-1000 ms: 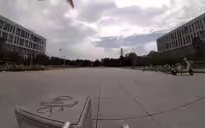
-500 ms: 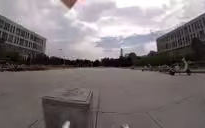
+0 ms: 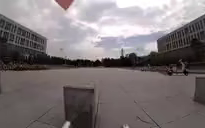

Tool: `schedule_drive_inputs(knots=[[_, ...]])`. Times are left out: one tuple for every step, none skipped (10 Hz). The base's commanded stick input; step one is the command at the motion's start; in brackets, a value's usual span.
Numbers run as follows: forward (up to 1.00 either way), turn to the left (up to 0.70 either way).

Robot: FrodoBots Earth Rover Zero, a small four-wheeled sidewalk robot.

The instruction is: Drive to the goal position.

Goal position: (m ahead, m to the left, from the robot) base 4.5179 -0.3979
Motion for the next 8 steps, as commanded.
schedule_drive_inputs(knots=[[0.0,0.0],[0.08,0.0],[0.24,0.0],[0.7,0.0],[0.7,0.0],[0.7,-0.06],[0.7,-0.23],[0.7,-0.35]])
